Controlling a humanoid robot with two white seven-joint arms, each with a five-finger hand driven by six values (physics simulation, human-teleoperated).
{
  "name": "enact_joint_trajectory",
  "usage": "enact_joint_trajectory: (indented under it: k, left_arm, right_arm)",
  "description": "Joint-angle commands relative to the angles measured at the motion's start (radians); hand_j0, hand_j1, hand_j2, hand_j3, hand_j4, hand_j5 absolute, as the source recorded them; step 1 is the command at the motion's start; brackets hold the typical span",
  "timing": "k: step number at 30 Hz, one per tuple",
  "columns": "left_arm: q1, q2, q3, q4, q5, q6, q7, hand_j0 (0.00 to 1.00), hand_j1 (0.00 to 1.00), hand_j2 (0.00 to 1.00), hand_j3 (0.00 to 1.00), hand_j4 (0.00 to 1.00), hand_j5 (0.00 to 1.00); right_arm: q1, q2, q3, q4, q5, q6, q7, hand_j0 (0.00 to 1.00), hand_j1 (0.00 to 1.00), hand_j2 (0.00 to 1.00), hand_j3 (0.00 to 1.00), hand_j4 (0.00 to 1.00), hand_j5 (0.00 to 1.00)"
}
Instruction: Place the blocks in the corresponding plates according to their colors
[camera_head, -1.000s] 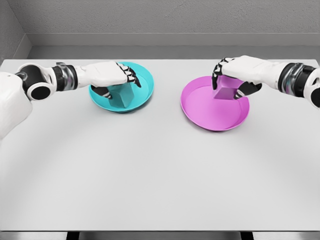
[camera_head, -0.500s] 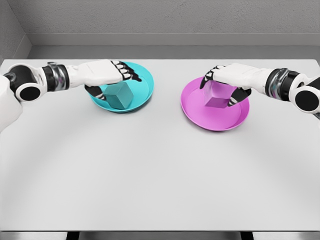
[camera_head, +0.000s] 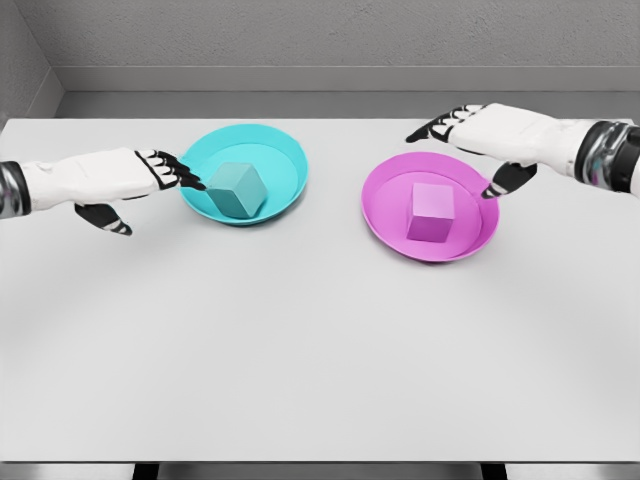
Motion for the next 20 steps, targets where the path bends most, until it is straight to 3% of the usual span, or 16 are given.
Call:
enact_joint_trajectory:
  k: [1, 6, 9, 20]
  left_arm:
    - [0.002, 0.038, 0.008, -0.013, 0.033, 0.002, 0.001, 1.0, 1.0, 1.0, 1.0, 1.0, 1.0]
    - [0.009, 0.047, 0.022, -0.013, 0.035, 0.002, -0.001, 1.0, 1.0, 1.0, 1.0, 1.0, 1.0]
    - [0.009, 0.047, 0.028, -0.013, 0.035, 0.002, -0.001, 1.0, 1.0, 1.0, 1.0, 1.0, 1.0]
    - [0.011, 0.058, 0.036, -0.008, 0.033, 0.002, -0.003, 1.0, 1.0, 1.0, 1.0, 1.0, 1.0]
  right_arm:
    - [0.011, -0.05, -0.068, -0.003, -0.005, -0.147, 0.0, 1.0, 1.0, 1.0, 1.0, 1.0, 1.0]
    - [0.279, -0.162, -0.267, -0.002, -0.056, -0.422, 0.0, 1.0, 1.0, 1.0, 1.0, 1.0, 1.0]
    - [0.341, -0.183, -0.273, -0.002, -0.056, -0.484, 0.0, 1.0, 1.0, 1.0, 1.0, 1.0, 1.0]
    - [0.354, -0.18, -0.261, -0.002, -0.057, -0.484, 0.0, 1.0, 1.0, 1.0, 1.0, 1.0, 1.0]
